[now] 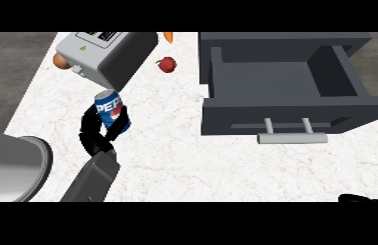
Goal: Pick up the can, place it into the drawer and close the drawer
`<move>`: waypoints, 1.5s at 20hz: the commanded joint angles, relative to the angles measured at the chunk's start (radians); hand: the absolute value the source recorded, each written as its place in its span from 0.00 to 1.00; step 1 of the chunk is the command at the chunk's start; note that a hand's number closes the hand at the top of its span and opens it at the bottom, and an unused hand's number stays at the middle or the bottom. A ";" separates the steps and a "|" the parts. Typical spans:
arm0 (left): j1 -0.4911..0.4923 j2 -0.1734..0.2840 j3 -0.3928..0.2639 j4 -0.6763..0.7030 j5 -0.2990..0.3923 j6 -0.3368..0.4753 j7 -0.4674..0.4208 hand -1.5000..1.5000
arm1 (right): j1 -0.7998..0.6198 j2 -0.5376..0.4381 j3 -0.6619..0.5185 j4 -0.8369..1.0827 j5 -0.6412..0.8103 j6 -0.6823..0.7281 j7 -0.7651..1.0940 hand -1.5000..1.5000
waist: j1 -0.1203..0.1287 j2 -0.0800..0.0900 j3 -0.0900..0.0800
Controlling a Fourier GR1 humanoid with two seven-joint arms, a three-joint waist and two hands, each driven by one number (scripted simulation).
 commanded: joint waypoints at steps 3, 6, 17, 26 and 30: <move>-0.100 0.050 0.054 0.139 -0.003 -0.104 -0.061 1.00 | -0.014 -0.001 -0.012 -0.020 -0.009 0.000 0.019 0.00 | -0.006 0.002 0.000; -0.108 0.030 0.034 0.114 -0.023 -0.105 -0.068 1.00 | -0.004 0.033 0.050 -0.030 0.084 -0.016 -0.004 0.00 | -0.001 0.001 0.000; -0.192 0.038 -0.290 0.057 -0.249 -0.550 0.190 1.00 | -0.014 -0.024 -0.049 0.000 0.001 0.011 0.003 0.00 | 0.003 -0.006 0.001; -0.313 0.044 -0.347 -0.165 -0.305 -0.452 0.469 1.00 | -0.016 -0.009 -0.021 -0.031 0.045 -0.006 0.029 0.00 | 0.017 -0.012 0.002; -0.317 0.020 -0.394 -0.331 -0.332 -0.394 0.612 1.00 | 0.025 0.039 0.005 -0.059 0.083 -0.025 0.002 0.00 | 0.019 -0.013 0.002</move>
